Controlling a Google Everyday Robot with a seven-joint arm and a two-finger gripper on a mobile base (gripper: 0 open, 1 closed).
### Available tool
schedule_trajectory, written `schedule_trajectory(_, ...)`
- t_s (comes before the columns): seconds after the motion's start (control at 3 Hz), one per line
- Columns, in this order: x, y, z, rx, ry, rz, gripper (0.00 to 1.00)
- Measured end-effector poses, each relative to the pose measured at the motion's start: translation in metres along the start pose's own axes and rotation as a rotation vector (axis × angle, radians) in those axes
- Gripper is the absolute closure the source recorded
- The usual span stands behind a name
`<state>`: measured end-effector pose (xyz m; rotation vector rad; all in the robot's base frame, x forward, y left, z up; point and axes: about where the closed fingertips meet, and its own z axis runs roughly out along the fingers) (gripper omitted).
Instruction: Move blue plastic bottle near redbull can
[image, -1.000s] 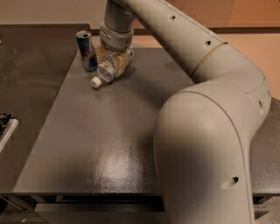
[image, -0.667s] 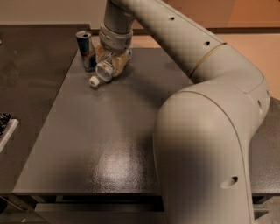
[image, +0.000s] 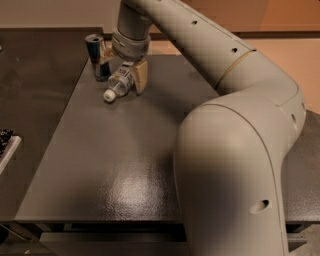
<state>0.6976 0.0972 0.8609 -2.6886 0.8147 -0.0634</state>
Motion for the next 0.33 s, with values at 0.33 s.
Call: schedule_trajectory(0.33,0.0,0.0,0.0001,0.0,0.0,0.0,0.0)
